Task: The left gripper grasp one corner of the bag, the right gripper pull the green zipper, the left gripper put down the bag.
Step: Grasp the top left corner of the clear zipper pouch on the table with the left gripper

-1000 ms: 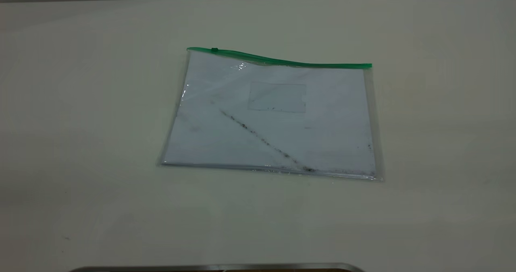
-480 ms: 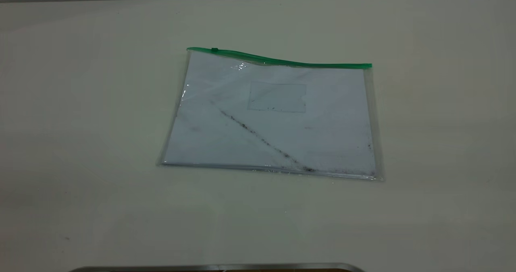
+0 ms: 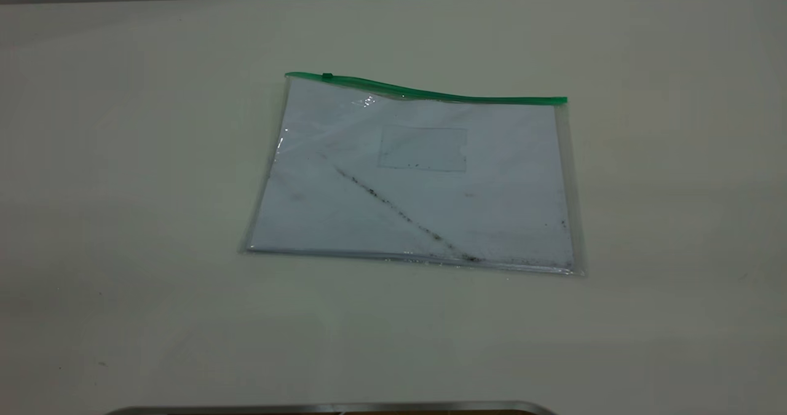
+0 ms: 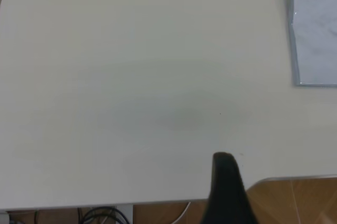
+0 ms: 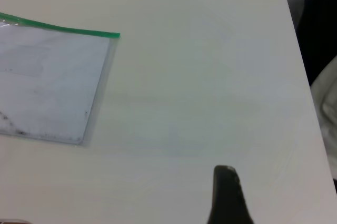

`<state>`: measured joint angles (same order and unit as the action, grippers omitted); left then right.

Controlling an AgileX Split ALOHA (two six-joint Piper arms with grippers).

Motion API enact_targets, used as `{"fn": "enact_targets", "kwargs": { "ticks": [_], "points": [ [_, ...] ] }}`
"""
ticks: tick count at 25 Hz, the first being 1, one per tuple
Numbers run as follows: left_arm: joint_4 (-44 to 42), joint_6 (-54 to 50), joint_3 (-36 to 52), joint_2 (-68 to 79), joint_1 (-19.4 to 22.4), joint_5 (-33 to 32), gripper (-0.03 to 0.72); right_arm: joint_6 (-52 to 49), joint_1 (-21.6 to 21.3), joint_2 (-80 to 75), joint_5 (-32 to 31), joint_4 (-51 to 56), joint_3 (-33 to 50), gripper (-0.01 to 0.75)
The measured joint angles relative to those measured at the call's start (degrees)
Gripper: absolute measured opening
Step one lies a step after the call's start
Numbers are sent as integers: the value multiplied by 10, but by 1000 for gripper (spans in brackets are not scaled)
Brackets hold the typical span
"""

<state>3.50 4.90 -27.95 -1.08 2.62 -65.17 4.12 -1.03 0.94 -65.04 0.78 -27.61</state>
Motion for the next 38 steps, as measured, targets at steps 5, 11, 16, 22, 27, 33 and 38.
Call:
{"fn": "enact_targets", "kwargs": {
  "ticks": [5,11,16,22,27,33,38],
  "points": [
    [0,0,0,0,0,0,590,0,0,0,0,0,0,536],
    [0,0,0,0,0,0,590,0,0,0,0,0,0,536],
    [0,0,0,0,0,0,590,0,0,0,0,1,0,536],
    [-13,-12,-11,68,0,24,590,0,0,-1,7,-2,-4,536],
    [-25,-12,-36,194,0,109,590,-9,0,-68,16,-3,-45,536],
    [-1,-11,-70,364,0,210,590,-15,0,-189,49,-2,-73,536],
    [55,-7,-109,503,0,273,590,-15,0,-278,92,16,-78,536]
  ]
}}
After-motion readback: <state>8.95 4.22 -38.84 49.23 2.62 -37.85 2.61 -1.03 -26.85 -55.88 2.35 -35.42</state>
